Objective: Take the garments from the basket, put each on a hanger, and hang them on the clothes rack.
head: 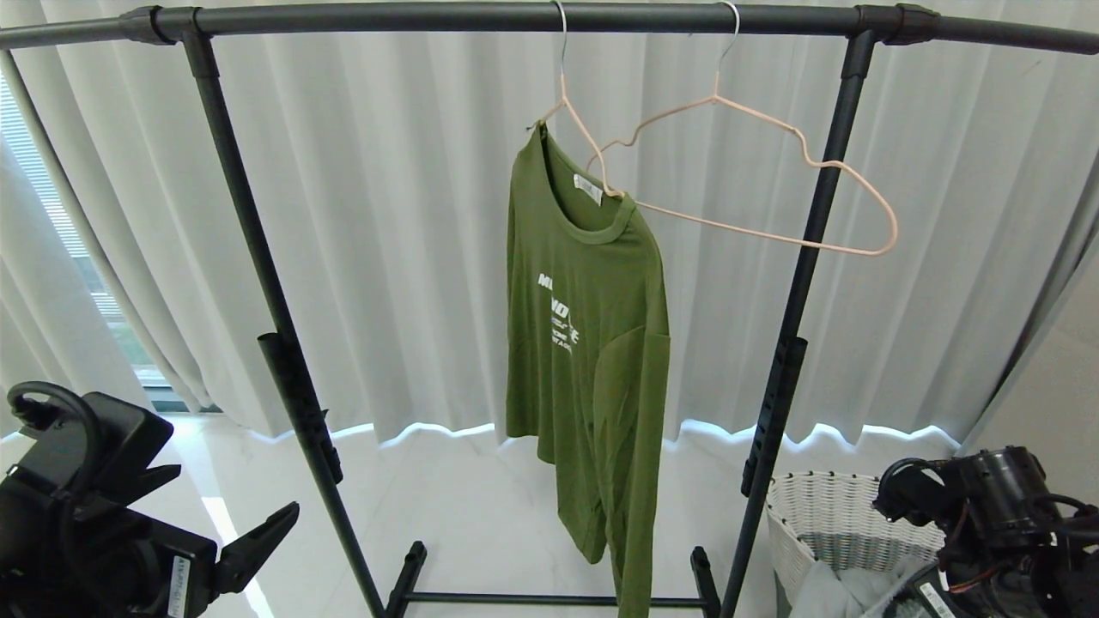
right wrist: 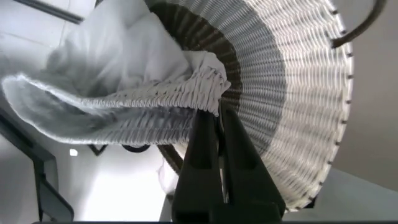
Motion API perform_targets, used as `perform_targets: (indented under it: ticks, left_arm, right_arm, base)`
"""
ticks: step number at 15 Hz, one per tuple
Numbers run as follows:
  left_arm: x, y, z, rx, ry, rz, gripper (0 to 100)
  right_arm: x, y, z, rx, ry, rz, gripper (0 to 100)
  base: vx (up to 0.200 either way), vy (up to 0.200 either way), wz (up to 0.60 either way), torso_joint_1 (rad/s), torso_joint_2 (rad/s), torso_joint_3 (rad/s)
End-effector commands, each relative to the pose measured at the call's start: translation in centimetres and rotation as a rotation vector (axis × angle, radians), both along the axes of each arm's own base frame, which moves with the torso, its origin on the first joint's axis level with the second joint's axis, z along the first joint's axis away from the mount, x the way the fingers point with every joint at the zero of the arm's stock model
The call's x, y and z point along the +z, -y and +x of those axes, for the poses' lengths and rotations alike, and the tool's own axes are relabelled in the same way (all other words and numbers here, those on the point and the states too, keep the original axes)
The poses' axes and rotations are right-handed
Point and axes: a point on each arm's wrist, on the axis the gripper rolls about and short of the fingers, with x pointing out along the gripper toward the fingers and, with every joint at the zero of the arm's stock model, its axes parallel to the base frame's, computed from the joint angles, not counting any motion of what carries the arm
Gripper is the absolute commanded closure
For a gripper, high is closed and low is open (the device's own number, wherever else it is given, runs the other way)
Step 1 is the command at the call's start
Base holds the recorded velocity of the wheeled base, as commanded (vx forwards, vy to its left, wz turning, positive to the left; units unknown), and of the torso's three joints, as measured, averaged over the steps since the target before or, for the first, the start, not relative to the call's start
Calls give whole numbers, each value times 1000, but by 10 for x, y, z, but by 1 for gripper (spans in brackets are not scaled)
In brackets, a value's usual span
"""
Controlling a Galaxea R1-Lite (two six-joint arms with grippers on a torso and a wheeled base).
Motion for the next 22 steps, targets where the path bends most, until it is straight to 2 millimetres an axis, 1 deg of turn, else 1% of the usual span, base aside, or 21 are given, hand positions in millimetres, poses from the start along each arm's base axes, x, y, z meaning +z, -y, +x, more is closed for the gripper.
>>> perform_targets:
  ticks: [1,2,3,5,6,7,11,17,22]
  left_arm:
    - [0,-1,-3,-5,10,9,0]
    - [0,-1,-5,-11,17,24,0]
    - [0,-2,-8,-14,22,30,0]
    - [-5,-3,-15,-15,26,30,0]
    - [-6,-4,-16,-15,26,30,0]
    - [-6,-4,-18,-15,32,29,0]
    - [-5,-4,-18,-15,33,29,0]
    - [-3,-4,-19,-15,47,26,0]
    - [0,-4,-18,-14,54,25,0]
  right_arm:
    - [59,-4,15,2,131,32,100]
    - [80,-6,18,8,142,35,100]
    - [95,-8,19,16,150,37,100]
    - [126,-13,12,45,176,49,100]
    - [130,-15,11,52,183,51,100]
    - [137,-17,5,71,199,57,100]
    - [148,-26,-5,121,229,70,100]
    - [159,-35,-8,164,270,86,100]
    - [169,-44,-8,203,289,99,100]
  base:
    - [0,0,0,0,0,0]
    - [0,0,0,0,0,0]
    - [-200,0,0,2,-2,2]
    - [-200,0,0,7,5,2]
    - [-200,0,0,7,7,-12]
    - [-200,0,0,-12,2,7]
    - [-200,0,0,0,2,4]
    - [0,0,0,0,0,0]
    - [0,200,0,3,1,4]
